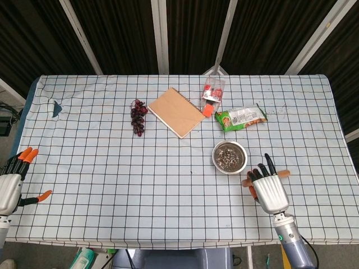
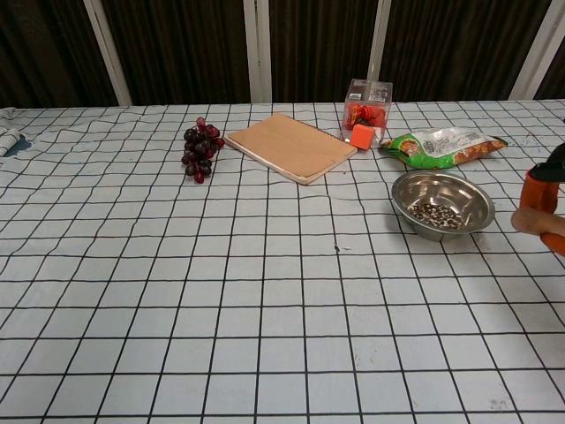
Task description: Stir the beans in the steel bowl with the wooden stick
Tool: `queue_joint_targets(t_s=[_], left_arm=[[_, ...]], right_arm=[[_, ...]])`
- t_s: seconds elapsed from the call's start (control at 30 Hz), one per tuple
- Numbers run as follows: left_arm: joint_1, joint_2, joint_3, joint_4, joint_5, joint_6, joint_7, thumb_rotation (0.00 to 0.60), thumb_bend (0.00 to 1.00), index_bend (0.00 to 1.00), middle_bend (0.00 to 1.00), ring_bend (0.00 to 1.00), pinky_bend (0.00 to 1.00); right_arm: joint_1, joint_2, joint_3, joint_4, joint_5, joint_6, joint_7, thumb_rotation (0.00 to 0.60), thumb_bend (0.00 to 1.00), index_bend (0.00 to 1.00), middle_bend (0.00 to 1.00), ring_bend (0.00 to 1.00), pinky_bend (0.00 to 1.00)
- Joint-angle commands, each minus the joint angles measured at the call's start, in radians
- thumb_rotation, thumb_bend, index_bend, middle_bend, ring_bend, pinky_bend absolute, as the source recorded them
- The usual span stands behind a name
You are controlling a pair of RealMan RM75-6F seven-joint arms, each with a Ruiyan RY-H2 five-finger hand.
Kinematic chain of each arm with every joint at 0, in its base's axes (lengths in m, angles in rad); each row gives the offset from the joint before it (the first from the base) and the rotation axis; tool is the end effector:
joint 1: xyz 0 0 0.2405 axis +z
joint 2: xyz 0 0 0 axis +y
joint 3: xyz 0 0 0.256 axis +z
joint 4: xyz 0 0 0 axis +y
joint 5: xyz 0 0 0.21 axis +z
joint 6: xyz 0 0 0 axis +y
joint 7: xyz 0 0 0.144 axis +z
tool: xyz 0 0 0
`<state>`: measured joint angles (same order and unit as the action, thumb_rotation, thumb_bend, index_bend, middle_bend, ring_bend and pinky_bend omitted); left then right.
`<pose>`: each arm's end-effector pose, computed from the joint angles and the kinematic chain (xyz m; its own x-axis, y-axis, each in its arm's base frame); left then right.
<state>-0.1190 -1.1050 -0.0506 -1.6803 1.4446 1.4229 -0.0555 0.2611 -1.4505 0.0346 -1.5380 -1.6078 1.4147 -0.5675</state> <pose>-0.3024 0.1901 0.1517 0.2868 0.0559 0.9564 0.9576 0.0118 -0.2879 -0.2354 -0.2183 0.0458 0.6620 0.0911 0.7439 -0.6984 -0.2853 0.6564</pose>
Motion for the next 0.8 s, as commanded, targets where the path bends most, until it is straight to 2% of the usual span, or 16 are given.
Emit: queue_joint_targets(t_s=[0.03,0.13,0.47,0.67,0.8], left_arm=[[0.000,0.000,0.000,0.000,0.000,0.000,0.000,0.600,0.05,0.00,0.00,0.00,0.00],[0.000,0.000,0.000,0.000,0.000,0.000,-0.001,0.600,0.05,0.00,0.00,0.00,0.00],[0.001,0.000,0.000,0.000,0.002,0.003,0.000,0.600,0.05,0.00,0.00,0.00,0.00],[0.002,0.001,0.001,0.002,0.004,0.004,-0.004,0.600,0.05,0.00,0.00,0.00,0.00],[0.004,0.000,0.001,0.006,0.010,0.011,-0.002,0.600,0.05,0.00,0.00,0.00,0.00]], right_arm=[[-0.006,0.011,-0.013,-0.023,0.009,-0.017,-0.024,0.600,0.58,0.30,0.36,0.06,0.00],[-0.011,0.019,-0.017,-0.048,0.010,-0.019,-0.060,0.600,0.58,0.22,0.30,0.00,0.00],[-0.026,0.035,-0.027,-0.089,0.000,-0.011,-0.133,0.600,0.57,0.17,0.28,0.00,0.00],[-0.052,0.084,-0.014,-0.101,-0.009,0.049,-0.107,0.600,0.58,0.15,0.26,0.00,0.00],[-0.090,0.153,0.005,-0.105,0.008,0.117,-0.033,0.600,0.58,0.11,0.24,0.00,0.00]])
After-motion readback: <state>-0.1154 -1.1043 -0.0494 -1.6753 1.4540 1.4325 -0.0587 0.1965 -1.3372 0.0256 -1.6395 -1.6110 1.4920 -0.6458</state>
